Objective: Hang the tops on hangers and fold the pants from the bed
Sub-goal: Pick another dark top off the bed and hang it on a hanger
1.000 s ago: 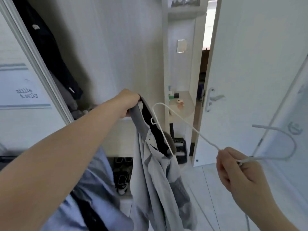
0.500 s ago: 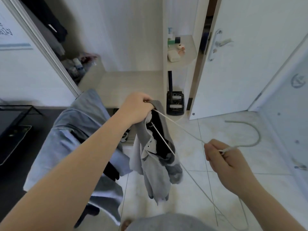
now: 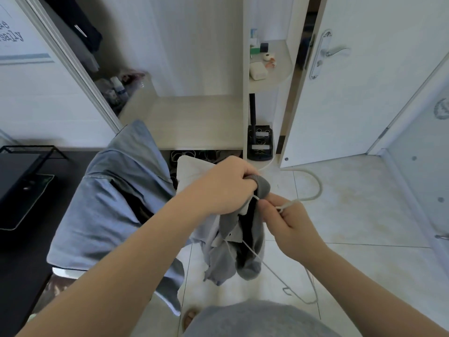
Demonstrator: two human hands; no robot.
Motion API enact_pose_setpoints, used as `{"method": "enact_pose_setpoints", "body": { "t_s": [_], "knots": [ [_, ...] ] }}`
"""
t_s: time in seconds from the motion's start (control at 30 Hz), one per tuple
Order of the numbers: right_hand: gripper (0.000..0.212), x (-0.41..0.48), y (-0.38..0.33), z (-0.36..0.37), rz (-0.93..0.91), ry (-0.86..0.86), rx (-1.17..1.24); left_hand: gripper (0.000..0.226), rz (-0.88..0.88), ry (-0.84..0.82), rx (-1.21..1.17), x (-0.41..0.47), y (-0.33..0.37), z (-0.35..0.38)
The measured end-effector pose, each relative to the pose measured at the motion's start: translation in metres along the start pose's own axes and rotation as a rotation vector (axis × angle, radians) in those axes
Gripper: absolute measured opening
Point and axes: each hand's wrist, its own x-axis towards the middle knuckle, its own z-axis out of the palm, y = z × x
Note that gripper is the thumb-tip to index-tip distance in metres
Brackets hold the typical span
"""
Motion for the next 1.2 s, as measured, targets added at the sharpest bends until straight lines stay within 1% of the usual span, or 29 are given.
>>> {"method": "enact_pose_setpoints", "body": {
  "t_s": [0.1, 0.2, 0.23, 0.27, 0.3, 0.33, 0.37, 0.4, 0.43, 0.47, 0.53, 0.6, 0.67, 0.7, 0.77, 0.83, 0.9, 0.93, 0.97, 1.03, 1.07, 1.13, 1.17, 1.2],
  "knots": [
    [0.035, -0.004, 0.008, 0.012, 0.066, 0.004, 0.08, 0.031, -0.009, -0.041, -0.014, -0.004, 0.004, 0.011],
    [0.033, -0.01, 0.016, 0.013, 0.127, 0.033, 0.186, 0.033, 0.012, -0.11, -0.097, -0.009, -0.002, 0.009],
    [0.033, -0.011, 0.016, 0.011, 0.122, 0.038, 0.206, 0.035, 0.036, -0.122, -0.126, -0.014, -0.004, 0.007],
    [0.034, -0.01, 0.014, 0.007, 0.108, 0.042, 0.213, 0.036, 0.086, -0.091, -0.134, -0.019, -0.006, 0.005],
    [0.033, -0.008, 0.011, 0.002, 0.088, 0.044, 0.21, 0.036, 0.169, 0.005, -0.077, -0.022, -0.011, 0.004],
    [0.033, -0.004, 0.007, -0.003, 0.065, 0.041, 0.205, 0.035, 0.267, 0.138, 0.076, -0.024, -0.017, 0.002],
    [0.034, -0.001, 0.003, -0.008, 0.044, 0.033, 0.201, 0.034, 0.355, 0.257, 0.308, -0.026, -0.022, -0.002],
    [0.035, 0.001, -0.001, -0.013, 0.026, 0.022, 0.194, 0.032, 0.407, 0.316, 0.506, -0.025, -0.025, -0.006],
    [0.036, 0.004, -0.003, -0.018, 0.007, 0.004, 0.186, 0.031, 0.419, 0.307, 0.615, -0.023, -0.028, -0.01],
    [0.037, 0.006, -0.005, -0.022, -0.01, -0.019, 0.178, 0.032, 0.426, 0.272, 0.661, -0.021, -0.031, -0.014],
    [0.04, 0.009, -0.007, -0.029, -0.043, -0.033, 0.152, 0.045, 0.46, 0.226, 0.65, -0.02, -0.033, -0.017],
    [0.049, 0.012, -0.006, -0.035, -0.065, 0.009, 0.112, 0.057, 0.44, 0.206, 0.636, -0.023, -0.031, -0.01],
    [0.059, 0.014, -0.004, -0.038, -0.096, 0.048, 0.039, 0.061, 0.41, 0.209, 0.659, -0.027, -0.027, 0.003],
    [0.064, 0.015, -0.003, -0.038, -0.107, 0.047, -0.001, 0.06, 0.414, 0.223, 0.662, -0.028, -0.025, 0.01],
    [0.068, 0.018, -0.004, -0.036, -0.098, 0.022, -0.061, 0.053, 0.445, 0.274, 0.627, -0.027, -0.021, 0.022],
    [0.061, 0.024, -0.005, -0.035, -0.1, 0.022, -0.1, 0.05, 0.449, 0.324, 0.603, -0.025, -0.017, 0.029],
    [0.064, 0.027, -0.004, -0.038, -0.117, 0.025, -0.121, 0.052, 0.376, 0.27, 0.602, -0.022, -0.016, 0.033],
    [0.067, 0.027, -0.002, -0.039, -0.117, 0.042, -0.126, 0.049, 0.33, 0.226, 0.592, -0.02, -0.02, 0.035],
    [0.064, 0.025, 0.0, -0.041, -0.123, 0.081, -0.131, 0.043, 0.288, 0.191, 0.553, -0.018, -0.024, 0.036],
    [0.046, 0.017, 0.008, -0.045, -0.143, 0.225, -0.167, 0.029, 0.225, 0.173, 0.374, -0.016, -0.034, 0.038],
    [0.037, 0.012, 0.014, -0.046, -0.134, 0.312, -0.216, 0.025, 0.209, 0.206, 0.284, -0.017, -0.039, 0.04],
    [0.025, -0.003, 0.026, -0.046, -0.102, 0.438, -0.371, 0.023, 0.182, 0.336, 0.114, -0.023, -0.046, 0.044],
    [0.026, -0.01, 0.032, -0.044, -0.09, 0.455, -0.441, 0.027, 0.164, 0.399, 0.045, -0.026, -0.048, 0.045],
    [0.029, -0.018, 0.038, -0.039, -0.086, 0.43, -0.478, 0.033, 0.14, 0.443, -0.002, -0.029, -0.048, 0.047]
  ]
}}
